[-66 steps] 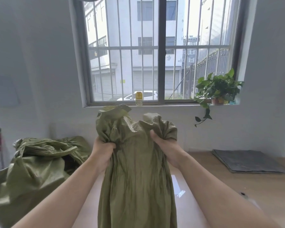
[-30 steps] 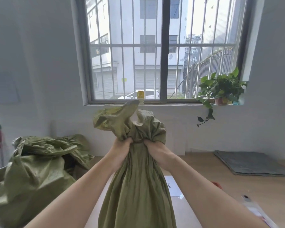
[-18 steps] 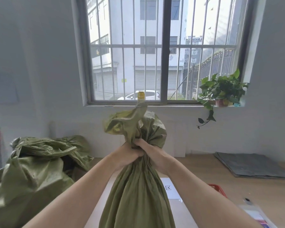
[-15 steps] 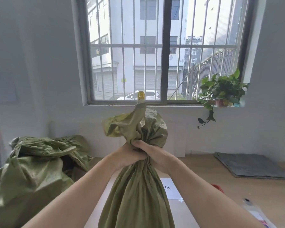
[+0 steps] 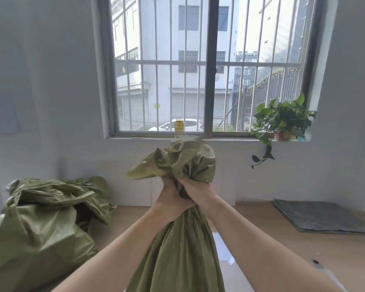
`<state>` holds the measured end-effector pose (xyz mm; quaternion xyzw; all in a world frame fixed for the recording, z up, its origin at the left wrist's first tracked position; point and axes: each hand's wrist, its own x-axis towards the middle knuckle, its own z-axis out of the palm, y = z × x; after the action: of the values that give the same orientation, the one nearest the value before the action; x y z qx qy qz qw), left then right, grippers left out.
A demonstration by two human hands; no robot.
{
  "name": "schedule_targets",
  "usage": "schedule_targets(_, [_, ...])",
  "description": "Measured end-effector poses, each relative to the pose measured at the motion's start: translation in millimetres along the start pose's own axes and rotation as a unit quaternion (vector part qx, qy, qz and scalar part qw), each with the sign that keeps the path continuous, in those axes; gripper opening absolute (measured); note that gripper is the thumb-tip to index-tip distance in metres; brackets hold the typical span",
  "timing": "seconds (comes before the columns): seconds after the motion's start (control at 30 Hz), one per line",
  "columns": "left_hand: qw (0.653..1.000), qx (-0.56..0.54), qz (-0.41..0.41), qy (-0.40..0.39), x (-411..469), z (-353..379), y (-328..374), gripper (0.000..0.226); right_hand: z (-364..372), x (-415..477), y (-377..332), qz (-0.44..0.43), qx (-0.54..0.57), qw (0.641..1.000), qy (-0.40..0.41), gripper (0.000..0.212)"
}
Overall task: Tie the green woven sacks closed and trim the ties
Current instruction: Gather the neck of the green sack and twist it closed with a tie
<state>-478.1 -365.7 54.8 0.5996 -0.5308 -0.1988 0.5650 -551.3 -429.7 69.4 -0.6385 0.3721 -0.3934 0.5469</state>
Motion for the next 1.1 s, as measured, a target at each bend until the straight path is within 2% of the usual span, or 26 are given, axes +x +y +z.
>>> schedule_targets(0.07, [0.999, -0.024, -0.029, 0.028, 1, -2, -6, 0.093, 1, 9, 3, 0.020, -0.021, 1.000, -0.002, 0.079])
schedule_targets(0.13, [0.997, -0.050, -0.046, 0.032, 4, -3, -15, 0.096, 3, 7, 1, 0.049, -0.043, 0.998, 0.005, 0.084])
schedule_targets(0.23, [0.995, -0.028, -0.089, 0.023, 9, 1, -18, 0.072, 2, 0, -4, 0.040, -0.059, 0.997, 0.004, 0.045])
schedule_targets(0.3, [0.994, -0.018, -0.107, 0.009, 11, 3, -18, 0.055, 3, 0, -4, 0.037, -0.057, 0.998, 0.003, 0.036])
schedule_targets(0.4, [0.991, -0.012, -0.135, 0.017, 12, 4, -19, 0.029, 10, -7, -9, -0.015, -0.069, 0.997, -0.017, 0.017])
schedule_targets(0.47, [0.989, -0.040, -0.139, 0.027, 9, 4, -22, 0.018, 14, -9, -7, -0.033, -0.058, 0.997, -0.024, 0.024])
schedule_targets(0.57, [0.985, -0.091, -0.140, 0.043, -2, 9, -28, 0.007, 11, -13, -4, -0.056, -0.070, 0.994, -0.060, 0.019])
schedule_targets(0.6, [0.985, -0.100, -0.132, 0.047, -6, 12, -32, 0.001, 9, -15, -3, -0.059, -0.095, 0.991, -0.070, 0.028])
schedule_targets(0.63, [0.985, -0.103, -0.127, 0.052, -9, 14, -37, 0.005, 9, -16, 0, -0.055, -0.117, 0.989, -0.069, 0.034])
schedule_targets(0.7, [0.982, -0.119, -0.134, 0.053, -12, 20, -45, 0.007, 10, -19, 2, -0.030, -0.132, 0.989, -0.052, 0.027])
schedule_targets(0.77, [0.980, -0.136, -0.139, 0.048, -15, 26, -53, 0.008, 10, -22, 0, -0.012, -0.118, 0.992, -0.042, 0.018])
schedule_targets(0.83, [0.979, -0.145, -0.139, 0.039, -16, 33, -58, 0.014, 9, -20, 4, 0.006, -0.123, 0.992, -0.040, 0.022])
schedule_targets(0.93, [0.980, -0.152, -0.129, 0.007, -22, 41, -61, 0.008, 5, -17, 7, 0.076, -0.086, 0.993, -0.032, 0.018])
schedule_targets(1.03, [0.975, -0.173, -0.140, -0.005, -26, 46, -73, 0.021, 7, -14, 4, 0.051, -0.028, 0.998, -0.003, 0.018])
schedule_targets(1.1, [0.970, -0.194, -0.148, -0.020, -30, 51, -81, 0.027, 9, -14, 2, 0.042, 0.013, 0.999, 0.002, 0.031])
